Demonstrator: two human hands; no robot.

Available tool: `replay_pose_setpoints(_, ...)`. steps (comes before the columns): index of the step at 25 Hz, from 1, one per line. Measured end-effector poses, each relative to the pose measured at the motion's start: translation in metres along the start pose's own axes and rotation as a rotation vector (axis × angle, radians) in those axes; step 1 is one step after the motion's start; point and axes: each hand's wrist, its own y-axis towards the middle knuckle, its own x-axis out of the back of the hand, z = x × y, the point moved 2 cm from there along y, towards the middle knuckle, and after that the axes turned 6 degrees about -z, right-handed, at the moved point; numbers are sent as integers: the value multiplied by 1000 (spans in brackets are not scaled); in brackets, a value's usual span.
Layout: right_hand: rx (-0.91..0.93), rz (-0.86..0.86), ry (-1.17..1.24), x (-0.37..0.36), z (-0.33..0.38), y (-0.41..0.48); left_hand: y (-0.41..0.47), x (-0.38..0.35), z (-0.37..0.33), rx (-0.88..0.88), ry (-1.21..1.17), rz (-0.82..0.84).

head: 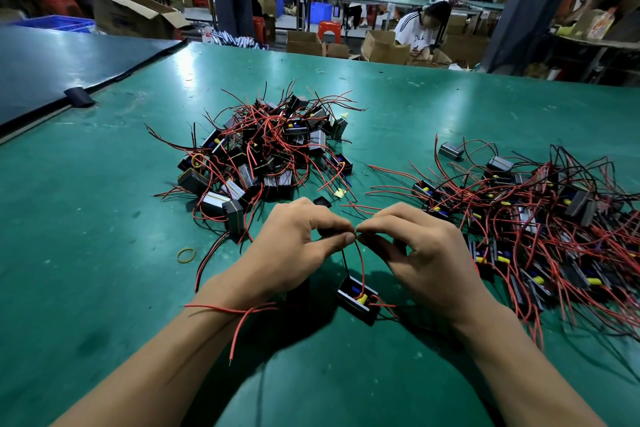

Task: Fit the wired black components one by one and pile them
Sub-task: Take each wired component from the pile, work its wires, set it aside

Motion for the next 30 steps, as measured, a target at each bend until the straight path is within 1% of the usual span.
replay_pose_setpoints(6,10,3,14,0,-1,0,1,0,1,-3,-16,-9)
replay_pose_setpoints(9,-70,14,43,-1,1,0,0,-1,-1,-39,-7,-16)
replay_pose_setpoints(11,-235,-8,116,-5,4,-1,0,-2,-2,-64,3,-49)
replay_pose_setpoints(14,-622,3,426,-16,8,0,0,-2,-4,-84,49,-118)
replay_pose_setpoints(17,-931,-5,690,-21,7,2,-2,-3,-6,-99,93,-164)
replay_pose_setpoints(19,-1034,-10,770,-19,5,3,-4,-4,-8,-116,121,-191)
replay_pose_setpoints(21,-1062,-16,785,-20,5,2,-4,-4,-10,-123,122,-208)
replay_pose_setpoints(23,-1105,-75,763,-19,2,0,-1,-2,-9,-87,76,-238)
replay_pose_setpoints(26,-1215,-269,784,-11,-12,-3,1,1,-1,84,-2,-249)
replay_pose_setpoints(28,-1242,-408,783,-2,-25,-3,1,0,8,227,-30,-160)
replay_pose_setpoints(30,-1233,-492,769,3,-34,-2,-1,-3,12,304,-86,-61)
